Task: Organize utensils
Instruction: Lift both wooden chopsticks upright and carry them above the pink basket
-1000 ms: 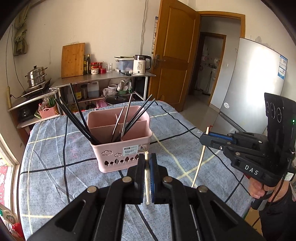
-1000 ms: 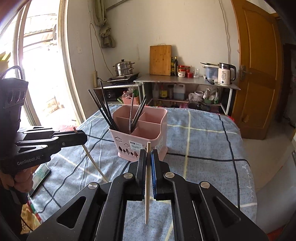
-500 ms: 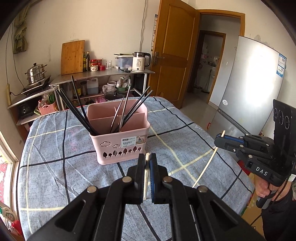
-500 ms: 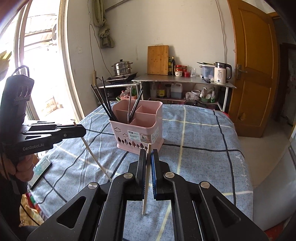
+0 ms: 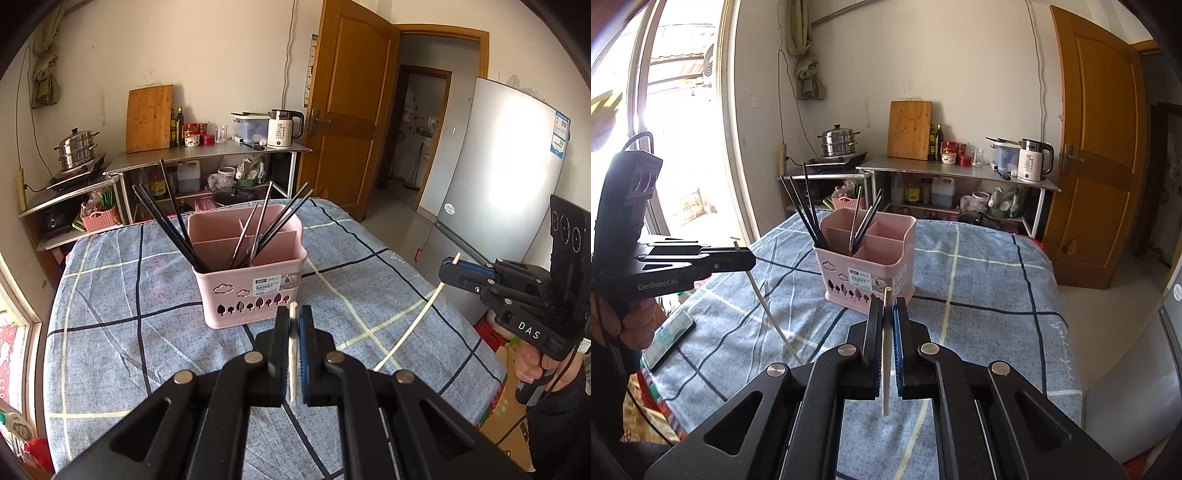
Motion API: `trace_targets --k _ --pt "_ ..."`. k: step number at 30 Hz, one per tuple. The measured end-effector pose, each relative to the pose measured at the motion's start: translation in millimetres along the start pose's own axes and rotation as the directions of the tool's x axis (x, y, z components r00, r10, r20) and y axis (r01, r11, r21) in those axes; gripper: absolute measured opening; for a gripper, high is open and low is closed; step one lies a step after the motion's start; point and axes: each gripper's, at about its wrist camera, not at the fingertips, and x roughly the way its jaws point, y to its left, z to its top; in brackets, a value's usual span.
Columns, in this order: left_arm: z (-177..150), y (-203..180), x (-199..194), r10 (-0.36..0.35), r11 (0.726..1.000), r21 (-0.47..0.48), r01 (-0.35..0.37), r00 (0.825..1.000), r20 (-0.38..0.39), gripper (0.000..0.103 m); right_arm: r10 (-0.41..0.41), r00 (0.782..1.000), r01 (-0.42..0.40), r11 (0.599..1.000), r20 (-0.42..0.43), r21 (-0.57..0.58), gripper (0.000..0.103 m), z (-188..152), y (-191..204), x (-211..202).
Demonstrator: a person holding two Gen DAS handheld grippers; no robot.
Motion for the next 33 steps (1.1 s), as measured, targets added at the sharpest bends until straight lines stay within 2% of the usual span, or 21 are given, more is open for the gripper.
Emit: trace_targets --k 6,15,24,33 --pt "14.3 15.5 -2.4 0.014 1.0 -0.024 -0.014 1.0 0.017 0.005 0.042 0.997 -0.043 0.999 0.062 0.009 0.005 19.8 8.3 9.6" --pt "53.1 38.9 -8.1 0.048 0.997 -0.057 -0.044 0.996 0.069 0.005 0.099 0.982 -0.099 0.995 0.159 -0.005 0.005 64.3 27.4 28.9" --pt "94.5 57.9 -20.2 0.079 0.994 -0.086 -0.065 0.982 0.17 0.005 0.114 0.964 -0.12 0.993 0.24 0.009 0.005 102.8 30.2 50.9" --pt "110.5 71.6 -8.5 0.093 0.994 -0.083 -0.077 0.972 0.216 0.005 0.113 0.952 -0.121 0.993 0.285 0.011 0.005 118.7 32.2 76.8"
